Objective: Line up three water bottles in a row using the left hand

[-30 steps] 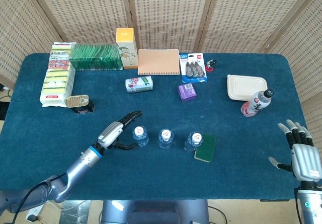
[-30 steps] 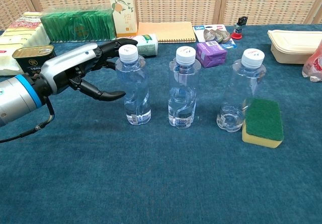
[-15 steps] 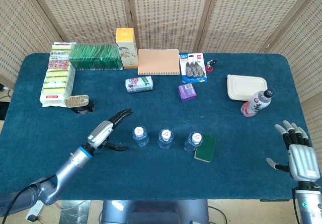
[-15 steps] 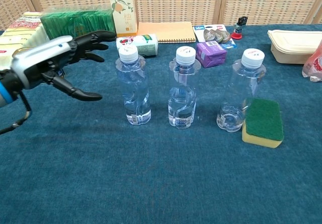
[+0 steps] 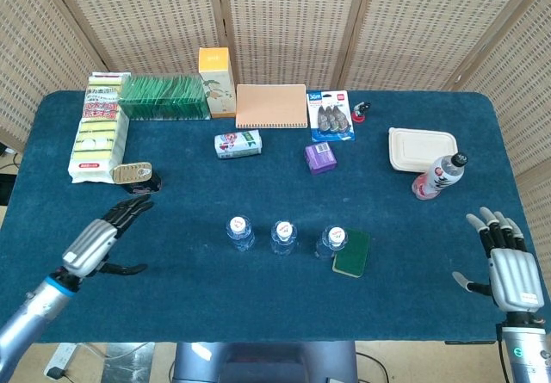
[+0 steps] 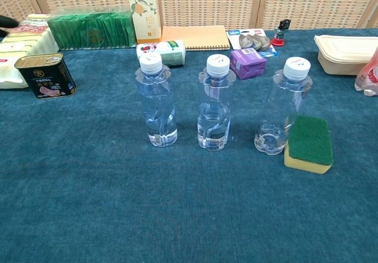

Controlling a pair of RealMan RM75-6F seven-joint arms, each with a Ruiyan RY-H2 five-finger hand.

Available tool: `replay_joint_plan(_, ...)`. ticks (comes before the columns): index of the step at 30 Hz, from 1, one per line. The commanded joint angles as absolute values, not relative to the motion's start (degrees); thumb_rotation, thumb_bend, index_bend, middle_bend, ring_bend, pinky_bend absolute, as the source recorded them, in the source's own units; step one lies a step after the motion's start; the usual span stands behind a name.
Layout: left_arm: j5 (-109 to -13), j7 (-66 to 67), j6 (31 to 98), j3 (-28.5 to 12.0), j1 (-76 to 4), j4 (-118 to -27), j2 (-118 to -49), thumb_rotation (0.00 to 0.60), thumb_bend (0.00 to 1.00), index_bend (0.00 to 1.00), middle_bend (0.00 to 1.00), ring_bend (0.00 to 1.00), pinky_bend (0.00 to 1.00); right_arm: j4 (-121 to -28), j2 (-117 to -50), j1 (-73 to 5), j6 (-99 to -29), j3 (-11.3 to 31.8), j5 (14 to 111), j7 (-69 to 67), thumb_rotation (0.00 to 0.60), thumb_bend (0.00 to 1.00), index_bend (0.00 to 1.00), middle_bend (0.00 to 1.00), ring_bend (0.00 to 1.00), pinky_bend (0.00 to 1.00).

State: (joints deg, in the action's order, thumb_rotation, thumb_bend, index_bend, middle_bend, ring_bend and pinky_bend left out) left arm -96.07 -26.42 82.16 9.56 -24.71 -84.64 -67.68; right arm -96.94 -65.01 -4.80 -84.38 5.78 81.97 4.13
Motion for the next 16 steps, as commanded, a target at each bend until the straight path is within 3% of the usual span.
replay_joint_plan(1,-90.46,-10.35,90.43,12.22,-14.30,-92.97,-60.40,0.600,0.15,0.00,0.00,0.00,0.03,-97.40,-64.64,-4.50,-85.46,6.12,82.05,5.29,0.600,0.00,0.15,0.07,0.00,0.00)
replay_joint_plan(5,-87.37,-6.50,93.18,11.64,-9.84,-95.00,-59.37,0.600,0.15,0.00,0.00,0.00,0.03,-98.34,-63.79,-3.29,-88.25,6.73,81.42,8.84,0.600,0.00,0.15,0.07,0.00,0.00)
replay_joint_plan(16,-87.49,-5.65,91.06,9.37,-7.64,-91.80,-60.83,0.600,0.15,0.00,0.00,0.00,0.03,-100.77,-62.24,-2.30,-88.98,6.50,81.26,9.34,0.600,0.00,0.16,0.07,0.00,0.00)
